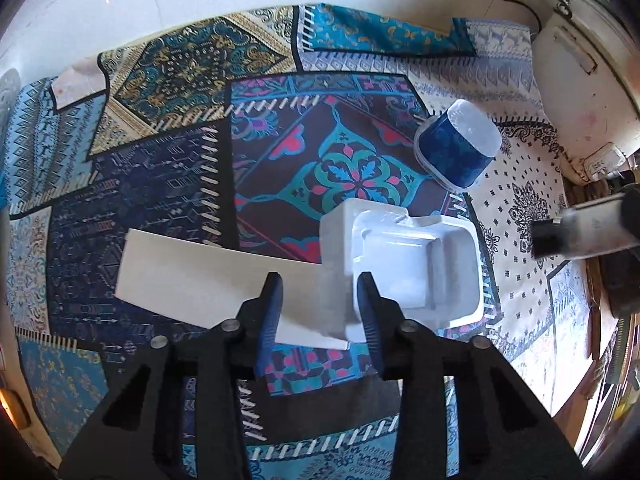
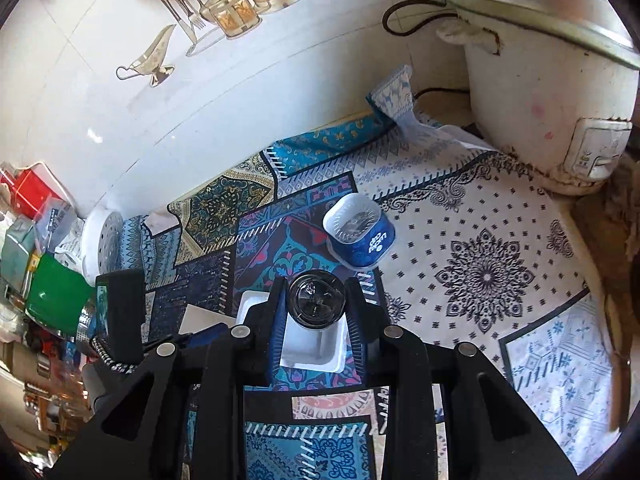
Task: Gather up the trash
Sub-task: 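Carry the tray and bottle down over the white bucket with both tools, then open the left tool to drop the tray while the right tool drops the bottle into the bucket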
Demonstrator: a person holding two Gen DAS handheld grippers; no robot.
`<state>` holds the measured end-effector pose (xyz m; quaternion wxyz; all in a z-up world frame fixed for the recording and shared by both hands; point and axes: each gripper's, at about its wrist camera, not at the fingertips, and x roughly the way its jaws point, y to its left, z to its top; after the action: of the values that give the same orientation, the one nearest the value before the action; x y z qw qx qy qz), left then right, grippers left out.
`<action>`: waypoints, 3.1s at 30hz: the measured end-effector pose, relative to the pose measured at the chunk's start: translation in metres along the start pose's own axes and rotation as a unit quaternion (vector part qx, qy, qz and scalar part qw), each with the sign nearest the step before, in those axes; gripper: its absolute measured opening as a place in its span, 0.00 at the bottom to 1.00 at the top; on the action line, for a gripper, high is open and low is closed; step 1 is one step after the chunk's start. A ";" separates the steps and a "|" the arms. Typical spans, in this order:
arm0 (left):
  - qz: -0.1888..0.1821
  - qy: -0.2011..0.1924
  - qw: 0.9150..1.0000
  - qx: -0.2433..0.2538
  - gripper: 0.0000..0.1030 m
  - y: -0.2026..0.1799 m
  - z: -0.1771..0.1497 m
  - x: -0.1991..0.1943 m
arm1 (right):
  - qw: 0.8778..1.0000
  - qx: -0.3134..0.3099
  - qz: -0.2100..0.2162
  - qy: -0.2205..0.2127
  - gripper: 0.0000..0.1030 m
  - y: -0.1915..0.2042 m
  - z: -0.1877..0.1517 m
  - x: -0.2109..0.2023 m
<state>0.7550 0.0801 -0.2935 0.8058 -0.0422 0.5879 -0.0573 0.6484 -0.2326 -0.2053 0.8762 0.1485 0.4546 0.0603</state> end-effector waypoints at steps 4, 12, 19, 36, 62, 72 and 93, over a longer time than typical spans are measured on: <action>0.011 -0.003 1.000 0.005 0.09 -0.012 0.000 0.002 | 1.000 0.002 -0.008 -0.006 0.25 -0.016 -0.002 -0.015; 0.058 -0.057 0.997 -0.013 0.06 -0.035 -0.019 -0.036 | 1.000 -0.010 0.003 -0.002 0.25 -0.042 -0.011 -0.041; 0.082 -0.102 0.989 -0.072 0.06 -0.054 -0.062 -0.081 | 0.996 -0.076 0.043 0.012 0.25 -0.041 -0.028 -0.071; 0.120 -0.143 0.977 -0.106 0.06 -0.040 -0.213 -0.171 | 0.987 -0.137 0.081 0.024 0.25 0.011 -0.130 -0.126; 0.125 0.006 0.988 -0.093 0.06 0.014 -0.454 -0.087 | 0.987 -0.075 0.003 0.144 0.25 -0.010 -0.348 -0.093; 0.130 0.074 0.982 -0.115 0.06 0.018 -0.496 0.094 | 0.975 -0.039 -0.023 0.216 0.25 -0.110 -0.411 0.045; 0.156 0.088 0.976 -0.122 0.06 0.046 -0.541 0.374 | 0.955 -0.055 -0.011 0.291 0.27 -0.212 -0.573 0.312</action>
<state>0.3547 0.0720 -0.8175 0.7389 -0.0427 0.6582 0.1376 0.3564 -0.2405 -0.8256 0.7134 0.0711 0.6873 0.1164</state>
